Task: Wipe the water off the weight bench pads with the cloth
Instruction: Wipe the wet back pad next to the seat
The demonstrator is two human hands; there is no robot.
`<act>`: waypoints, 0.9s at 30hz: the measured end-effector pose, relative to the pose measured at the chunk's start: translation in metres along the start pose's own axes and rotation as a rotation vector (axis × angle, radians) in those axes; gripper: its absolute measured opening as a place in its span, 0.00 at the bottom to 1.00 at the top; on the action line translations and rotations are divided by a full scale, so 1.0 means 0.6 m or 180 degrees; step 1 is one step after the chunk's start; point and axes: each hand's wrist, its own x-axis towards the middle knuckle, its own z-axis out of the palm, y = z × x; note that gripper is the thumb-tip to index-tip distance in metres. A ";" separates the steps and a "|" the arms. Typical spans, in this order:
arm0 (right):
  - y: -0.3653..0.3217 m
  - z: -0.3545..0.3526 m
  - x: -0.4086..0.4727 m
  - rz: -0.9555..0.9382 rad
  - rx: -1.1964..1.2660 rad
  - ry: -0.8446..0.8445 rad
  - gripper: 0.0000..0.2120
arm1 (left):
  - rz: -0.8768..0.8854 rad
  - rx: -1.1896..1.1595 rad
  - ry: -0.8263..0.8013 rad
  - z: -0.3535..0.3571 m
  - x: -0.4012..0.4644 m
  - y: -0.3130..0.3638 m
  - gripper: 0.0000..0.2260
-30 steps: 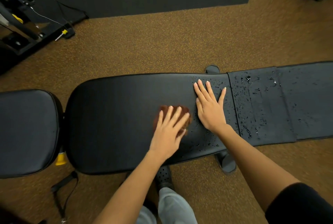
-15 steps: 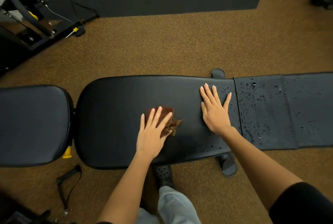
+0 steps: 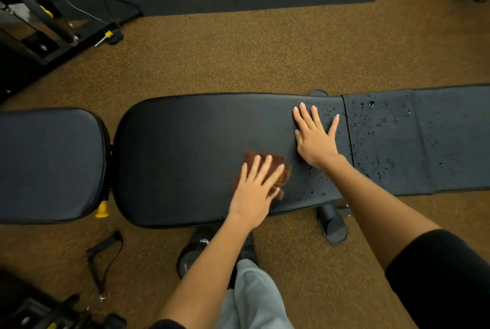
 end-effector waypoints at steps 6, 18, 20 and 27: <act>0.000 -0.003 0.002 -0.0013 -0.0046 0.0005 0.26 | 0.0786 0.0337 -0.0112 0.026 -0.023 -0.012 0.28; 0.007 0.019 -0.016 -0.0240 0.0058 0.0375 0.25 | -0.1388 -0.1173 0.0563 0.012 0.055 0.086 0.26; 0.013 0.022 -0.018 -0.0330 0.0262 0.0477 0.24 | -0.1348 -0.1445 0.0685 0.019 0.061 0.102 0.28; 0.008 0.051 -0.111 -0.1990 0.0679 0.1026 0.23 | -0.1459 -0.2976 0.2062 -0.027 0.024 0.071 0.24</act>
